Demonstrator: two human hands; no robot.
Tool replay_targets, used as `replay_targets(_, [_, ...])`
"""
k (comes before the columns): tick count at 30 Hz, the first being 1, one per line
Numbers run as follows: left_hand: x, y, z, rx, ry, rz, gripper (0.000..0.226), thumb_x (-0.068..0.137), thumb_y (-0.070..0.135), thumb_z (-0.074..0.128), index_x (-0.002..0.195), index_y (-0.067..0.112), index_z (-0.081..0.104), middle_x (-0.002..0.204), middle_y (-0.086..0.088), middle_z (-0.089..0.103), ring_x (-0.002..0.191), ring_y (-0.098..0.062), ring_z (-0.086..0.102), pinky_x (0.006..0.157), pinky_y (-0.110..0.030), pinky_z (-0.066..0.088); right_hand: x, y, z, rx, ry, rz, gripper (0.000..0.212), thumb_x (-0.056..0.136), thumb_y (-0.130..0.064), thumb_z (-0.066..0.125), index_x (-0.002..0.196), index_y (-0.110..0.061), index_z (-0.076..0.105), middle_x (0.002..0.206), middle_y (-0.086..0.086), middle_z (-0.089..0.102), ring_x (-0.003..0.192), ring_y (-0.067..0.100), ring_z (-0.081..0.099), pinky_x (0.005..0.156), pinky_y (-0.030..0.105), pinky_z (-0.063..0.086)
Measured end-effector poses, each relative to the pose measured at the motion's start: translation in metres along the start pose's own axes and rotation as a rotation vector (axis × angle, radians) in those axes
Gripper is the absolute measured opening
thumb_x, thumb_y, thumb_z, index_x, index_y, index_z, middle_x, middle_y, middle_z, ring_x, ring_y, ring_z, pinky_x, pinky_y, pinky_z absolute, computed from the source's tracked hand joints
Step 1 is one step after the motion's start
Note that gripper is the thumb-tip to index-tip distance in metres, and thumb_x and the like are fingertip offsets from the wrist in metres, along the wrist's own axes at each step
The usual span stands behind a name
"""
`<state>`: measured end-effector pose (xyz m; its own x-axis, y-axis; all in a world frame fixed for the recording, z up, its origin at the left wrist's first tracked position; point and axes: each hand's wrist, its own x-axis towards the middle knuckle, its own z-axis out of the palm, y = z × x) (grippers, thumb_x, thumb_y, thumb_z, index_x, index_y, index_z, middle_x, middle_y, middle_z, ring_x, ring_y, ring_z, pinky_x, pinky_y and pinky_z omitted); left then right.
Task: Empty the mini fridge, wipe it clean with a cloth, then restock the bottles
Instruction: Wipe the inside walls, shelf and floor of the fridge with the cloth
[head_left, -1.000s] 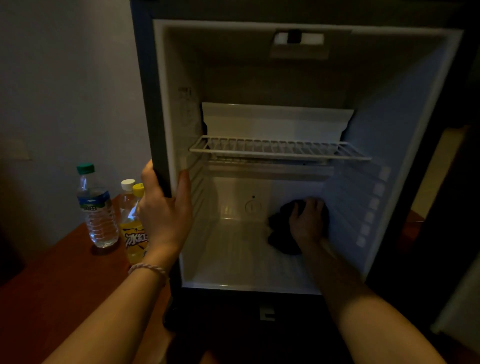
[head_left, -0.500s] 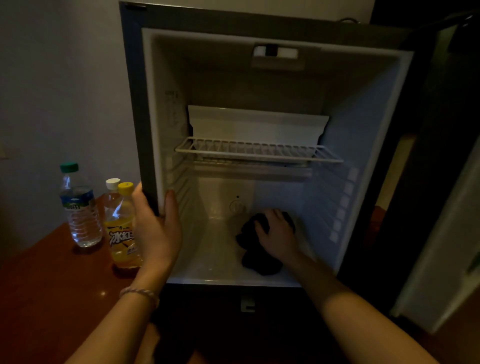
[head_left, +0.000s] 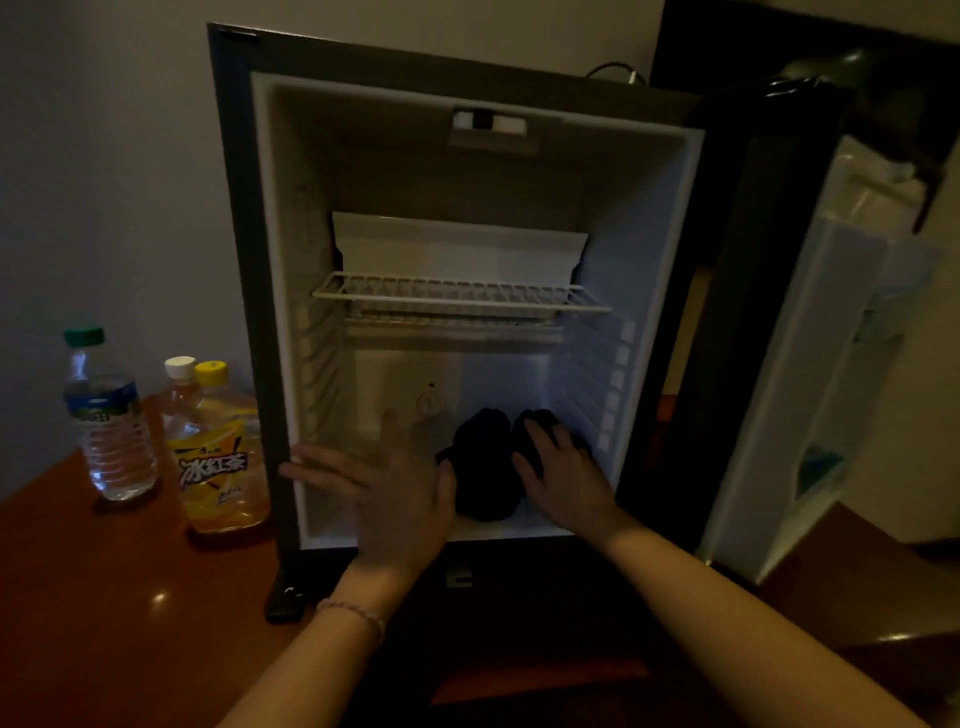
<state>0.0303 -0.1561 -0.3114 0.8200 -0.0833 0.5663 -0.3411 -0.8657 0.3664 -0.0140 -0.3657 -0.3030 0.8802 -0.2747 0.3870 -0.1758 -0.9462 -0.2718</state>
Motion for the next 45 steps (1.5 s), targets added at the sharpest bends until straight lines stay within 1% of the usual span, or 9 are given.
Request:
replay_targets(2, [0.005, 0.002, 0.009, -0.026, -0.116, 0.155, 0.086, 0.093, 0.066, 0.016, 0.155, 0.008, 0.021, 0.161, -0.034, -0.002, 0.146, -0.054, -0.014, 0.110, -0.078, 0.003, -0.016, -0.003, -0.016, -0.021, 0.014, -0.026, 0.060, 0.102, -0.049, 0.039, 0.154, -0.025, 0.024, 0.154, 0.010, 0.031, 0.131, 0.037, 0.043, 0.106, 0.044, 0.042])
replay_targets(8, [0.006, 0.050, 0.022, -0.379, -0.404, 0.176, 0.082, 0.096, 0.066, 0.040, 0.158, 0.029, 0.001, 0.165, -0.008, -0.003, 0.148, -0.043, 0.000, 0.117, -0.056, 0.015, -0.077, -0.007, -0.087, -0.185, 0.489, -0.119, 0.033, 0.092, -0.031, 0.059, 0.114, -0.006, 0.062, 0.107, 0.012, 0.057, 0.096, 0.034, 0.055, 0.074, 0.043, 0.053])
replay_targets(16, [0.036, 0.123, 0.054, -0.414, -0.666, 0.163, 0.089, 0.084, 0.084, 0.037, 0.154, 0.052, -0.008, 0.167, -0.003, -0.015, 0.142, -0.054, -0.027, 0.106, -0.080, -0.004, -0.073, 0.013, -0.194, -0.324, 0.968, -0.028, 0.048, 0.087, -0.040, 0.065, 0.122, -0.008, 0.059, 0.129, 0.020, 0.046, 0.120, 0.040, 0.041, 0.101, 0.040, 0.034])
replay_targets(20, [0.039, 0.141, 0.075, -0.245, -0.612, 0.202, 0.061, 0.098, 0.065, 0.030, 0.154, 0.050, 0.010, 0.166, -0.001, 0.004, 0.144, -0.055, -0.013, 0.106, -0.080, 0.011, -0.063, 0.028, -0.205, -0.251, 0.977, -0.070, 0.059, 0.087, -0.044, 0.060, 0.136, -0.012, 0.047, 0.139, 0.020, 0.038, 0.128, 0.036, 0.034, 0.109, 0.026, 0.019])
replay_targets(23, [0.039, 0.133, 0.091, -0.049, -0.483, 0.321, 0.061, 0.095, 0.065, 0.031, 0.151, 0.047, 0.015, 0.159, -0.004, 0.019, 0.138, -0.054, 0.017, 0.100, -0.068, 0.035, -0.054, 0.034, -0.198, -0.255, 1.000, -0.089, 0.065, 0.087, -0.047, 0.057, 0.140, -0.015, 0.038, 0.141, 0.017, 0.036, 0.129, 0.036, 0.034, 0.110, 0.032, 0.022])
replay_targets(26, [0.051, 0.119, 0.101, -0.073, -0.406, 0.297, 0.071, 0.087, 0.079, 0.017, 0.151, 0.048, 0.011, 0.156, -0.004, 0.028, 0.130, -0.044, 0.036, 0.098, -0.056, 0.038, -0.044, 0.032, -0.193, -0.267, 1.034, -0.072, 0.069, 0.087, -0.046, 0.061, 0.141, -0.014, 0.034, 0.141, 0.015, 0.036, 0.131, 0.036, 0.036, 0.108, 0.040, 0.027])
replay_targets(31, [0.065, 0.113, 0.093, -0.079, -0.469, 0.040, 0.096, 0.083, 0.078, 0.044, 0.153, 0.048, -0.013, 0.160, -0.017, 0.006, 0.140, -0.055, 0.015, 0.105, -0.069, 0.024, -0.032, 0.023, -0.203, -0.247, 1.067, -0.023, 0.073, 0.088, -0.052, 0.055, 0.143, -0.011, 0.032, 0.138, 0.012, 0.035, 0.130, 0.033, 0.034, 0.104, 0.041, 0.029])
replay_targets(34, [0.066, 0.108, 0.099, -0.121, -0.532, 0.082, 0.084, 0.079, 0.070, 0.046, 0.152, 0.042, 0.014, 0.158, -0.014, 0.022, 0.138, -0.049, 0.026, 0.105, -0.066, 0.033, -0.022, 0.014, -0.217, -0.242, 1.037, 0.072, 0.083, 0.085, -0.060, 0.053, 0.148, -0.013, 0.025, 0.147, 0.009, 0.028, 0.137, 0.032, 0.024, 0.103, 0.049, 0.031])
replay_targets(45, [0.036, 0.147, 0.038, -0.933, -0.158, -0.001, 0.046, 0.073, 0.047, 0.073, 0.113, 0.029, 0.061, 0.108, 0.001, 0.066, 0.098, -0.020, 0.065, 0.083, -0.039, 0.055, 0.014, -0.006, -0.285, -0.100, 1.010, -0.052, 0.087, 0.091, -0.053, 0.054, 0.155, -0.008, 0.016, 0.159, 0.016, 0.021, 0.148, 0.030, 0.018, 0.119, 0.043, 0.019])
